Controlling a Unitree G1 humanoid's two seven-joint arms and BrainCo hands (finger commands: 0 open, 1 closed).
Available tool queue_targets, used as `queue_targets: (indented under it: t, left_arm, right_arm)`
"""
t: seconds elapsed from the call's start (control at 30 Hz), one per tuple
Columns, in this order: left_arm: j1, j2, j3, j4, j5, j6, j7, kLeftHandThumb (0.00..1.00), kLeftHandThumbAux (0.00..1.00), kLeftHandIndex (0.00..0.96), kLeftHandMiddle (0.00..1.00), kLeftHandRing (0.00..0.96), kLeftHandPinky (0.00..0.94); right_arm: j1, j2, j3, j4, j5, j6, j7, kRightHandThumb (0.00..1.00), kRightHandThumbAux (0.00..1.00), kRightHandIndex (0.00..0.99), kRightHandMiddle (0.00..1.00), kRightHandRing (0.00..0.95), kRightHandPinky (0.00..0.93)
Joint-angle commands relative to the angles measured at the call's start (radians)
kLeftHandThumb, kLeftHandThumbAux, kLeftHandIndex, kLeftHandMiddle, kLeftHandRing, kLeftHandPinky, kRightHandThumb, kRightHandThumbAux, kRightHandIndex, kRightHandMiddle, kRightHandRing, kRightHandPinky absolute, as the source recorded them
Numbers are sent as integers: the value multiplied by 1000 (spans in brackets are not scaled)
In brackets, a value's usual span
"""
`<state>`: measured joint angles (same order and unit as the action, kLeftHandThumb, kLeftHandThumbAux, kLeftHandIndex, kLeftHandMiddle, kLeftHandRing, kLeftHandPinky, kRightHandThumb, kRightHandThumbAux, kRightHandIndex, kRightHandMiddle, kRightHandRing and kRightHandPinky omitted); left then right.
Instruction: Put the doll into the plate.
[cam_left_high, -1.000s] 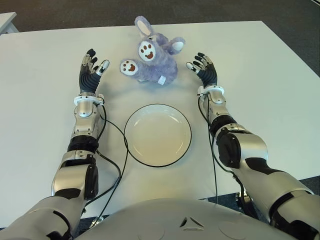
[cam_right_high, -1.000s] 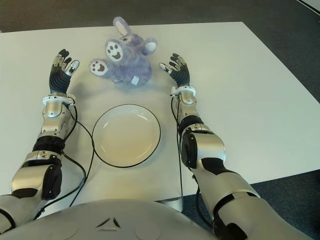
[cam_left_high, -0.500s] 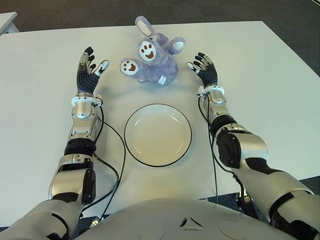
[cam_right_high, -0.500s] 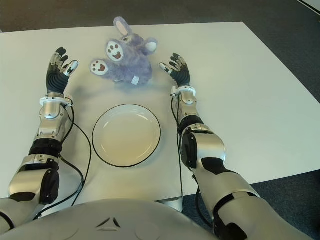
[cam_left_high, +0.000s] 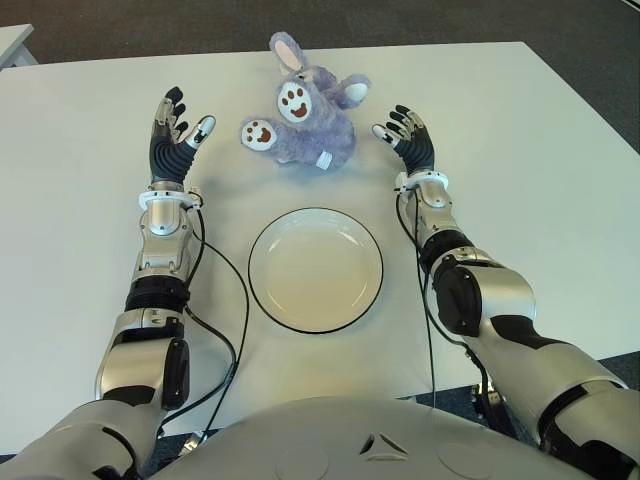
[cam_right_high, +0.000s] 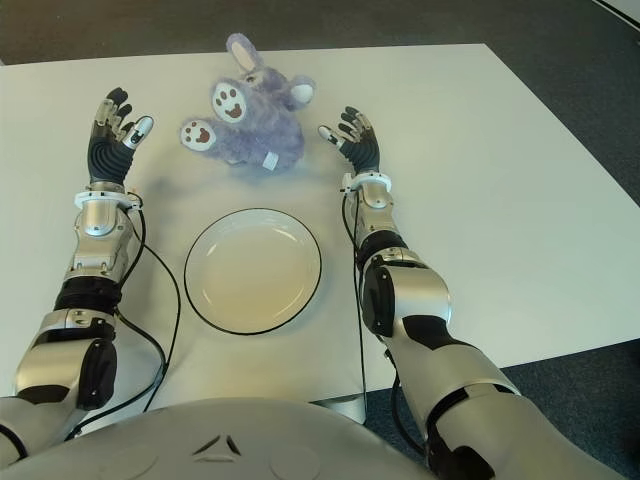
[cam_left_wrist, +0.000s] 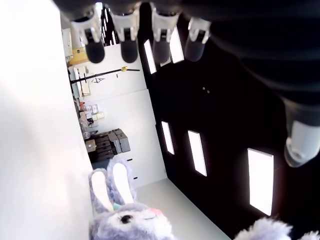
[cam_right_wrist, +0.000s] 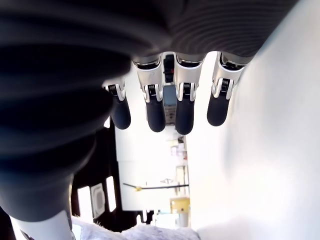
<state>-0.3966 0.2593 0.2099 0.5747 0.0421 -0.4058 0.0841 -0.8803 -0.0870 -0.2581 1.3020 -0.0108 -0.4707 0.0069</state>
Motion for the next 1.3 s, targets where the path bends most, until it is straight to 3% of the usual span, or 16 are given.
queue_targets:
  t: [0.03, 0.63, 1.3]
  left_arm:
    - [23, 12, -10, -22, 28, 9, 24, 6, 472, 0, 0, 0, 0]
    - [30, 44, -32, -46, 110, -34, 89, 0, 434, 0, 0, 0, 0]
    - [4, 75, -51, -56, 184, -117, 151, 0, 515, 0, 0, 0, 0]
  right_arm:
    - [37, 10, 0, 29, 4, 29, -2, 36, 743, 139, 156, 146, 153]
    - [35, 11, 1, 29, 2, 31, -6, 36, 745, 136, 153, 143, 148]
    - [36, 9, 4, 30, 2, 29, 0, 29, 750, 130, 147, 137, 149]
